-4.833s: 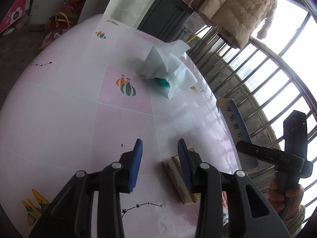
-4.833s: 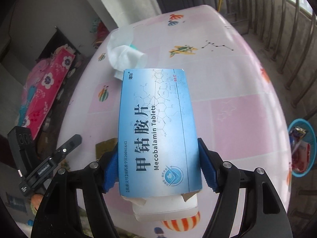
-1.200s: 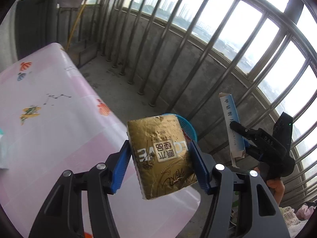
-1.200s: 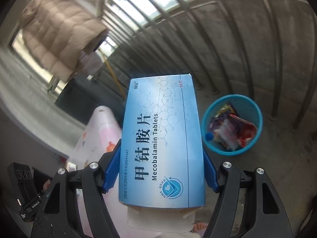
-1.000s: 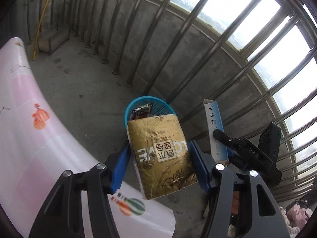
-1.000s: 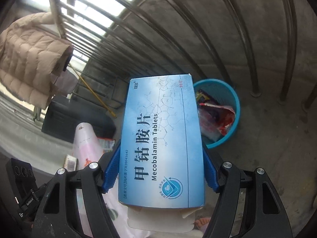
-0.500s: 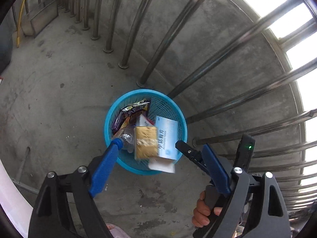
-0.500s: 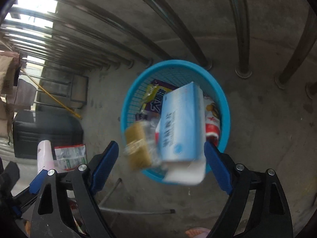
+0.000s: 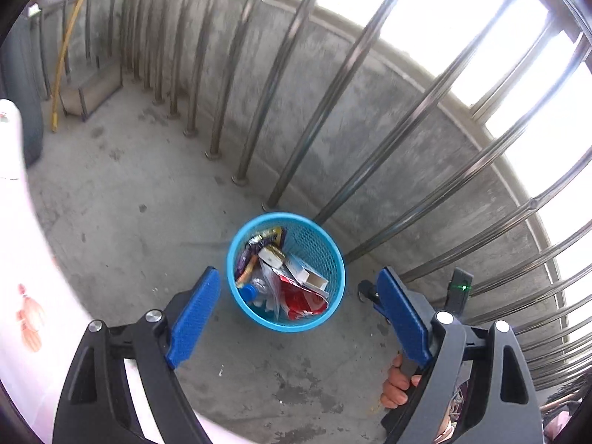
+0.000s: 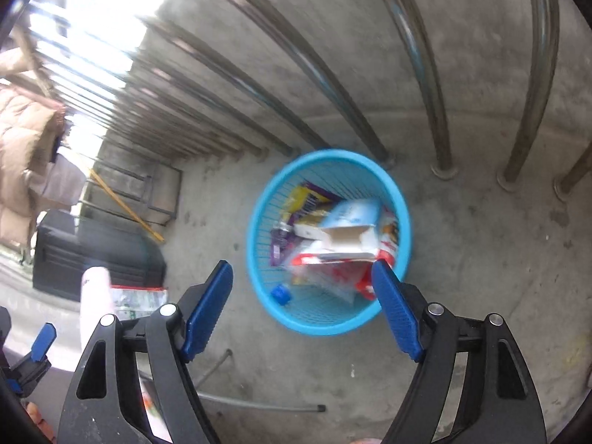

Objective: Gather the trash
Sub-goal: 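Carry the box and gold packet to the wastebasket and open both tools, then grasp the white tissue with the left tool while the right tool grasps the teal bag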

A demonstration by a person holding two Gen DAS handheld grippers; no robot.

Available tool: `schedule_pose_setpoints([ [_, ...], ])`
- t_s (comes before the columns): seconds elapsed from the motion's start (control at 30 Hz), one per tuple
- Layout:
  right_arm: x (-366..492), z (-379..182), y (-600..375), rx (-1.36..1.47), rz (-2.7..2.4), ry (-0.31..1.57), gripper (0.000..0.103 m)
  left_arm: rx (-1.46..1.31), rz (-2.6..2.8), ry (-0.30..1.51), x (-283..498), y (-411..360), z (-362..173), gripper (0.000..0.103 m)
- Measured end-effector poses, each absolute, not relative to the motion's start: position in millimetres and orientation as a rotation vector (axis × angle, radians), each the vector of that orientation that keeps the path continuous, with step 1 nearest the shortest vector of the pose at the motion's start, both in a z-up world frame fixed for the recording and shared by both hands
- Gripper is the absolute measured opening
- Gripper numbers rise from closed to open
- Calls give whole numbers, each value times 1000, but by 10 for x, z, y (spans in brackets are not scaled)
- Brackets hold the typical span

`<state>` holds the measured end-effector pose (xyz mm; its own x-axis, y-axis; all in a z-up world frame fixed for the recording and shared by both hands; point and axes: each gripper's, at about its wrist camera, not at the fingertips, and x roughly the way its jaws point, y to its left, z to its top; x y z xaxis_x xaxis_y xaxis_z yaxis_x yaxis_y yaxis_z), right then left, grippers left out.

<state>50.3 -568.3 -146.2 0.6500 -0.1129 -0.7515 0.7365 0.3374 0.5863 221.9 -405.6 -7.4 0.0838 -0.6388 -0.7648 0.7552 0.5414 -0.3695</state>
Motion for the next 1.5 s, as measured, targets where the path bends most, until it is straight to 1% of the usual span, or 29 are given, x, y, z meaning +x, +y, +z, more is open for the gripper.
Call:
schedule_pose_setpoints([
  [0.17,674,-893,-5380,974,-447,613,72,83,-985,886,2074,-3222,424,84],
  [0.3,985,-459,-4941,854,-264,616,69,21,-870,762,2022,-2375,701,84],
  [0.4,1289,-174,-4492,771,-107,635,66,-30,-738,679,2026,-1666,809,84],
  [0.53,1703,4,-3896,696,99,677,62,-100,-560,614,2108,-741,802,83],
  [0.57,1815,34,-3726,683,150,694,61,-120,-515,606,2139,-511,775,81],
  [0.63,2039,43,-3428,672,238,732,59,-163,-424,602,2240,-52,684,79],
  [0.67,2156,40,-3268,664,275,756,59,-185,-388,606,2283,133,642,74],
  [0.7,2271,34,-3108,652,306,779,59,-217,-350,611,2332,329,585,73],
  [0.8,2572,5,-2684,614,376,838,59,-323,-257,640,2492,854,400,59],
  [0.83,2673,-32,-2570,608,399,858,59,-357,-240,649,2533,993,343,53],
  [0.87,2763,-58,-2455,602,422,877,59,-391,-227,658,2583,1087,269,47],
  [0.9,2863,-96,-2351,598,442,894,58,-422,-216,673,2642,1172,196,45],
  [0.97,3006,-158,-2152,598,467,931,57,-474,-214,714,2759,1289,47,36],
  [1.1,3320,-273,-1850,607,493,982,55,-509,-231,808,2978,1236,-233,27],
  [1.13,3376,-280,-1781,611,500,992,54,-511,-224,834,3060,1195,-291,23],
  [1.3,3705,-536,-1435,619,530,1083,48,-548,-224,901,3285,1136,-532,15],
  [1.33,3743,-580,-1376,618,539,1103,45,-556,-226,909,3318,1133,-565,13],
  [1.43,3755,-685,-1249,638,587,1157,40,-587,-249,935,3389,1115,-645,13],
  [1.5,3671,-663,-1251,672,626,1171,36,-589,-263,942,3385,1090,-665,8],
])
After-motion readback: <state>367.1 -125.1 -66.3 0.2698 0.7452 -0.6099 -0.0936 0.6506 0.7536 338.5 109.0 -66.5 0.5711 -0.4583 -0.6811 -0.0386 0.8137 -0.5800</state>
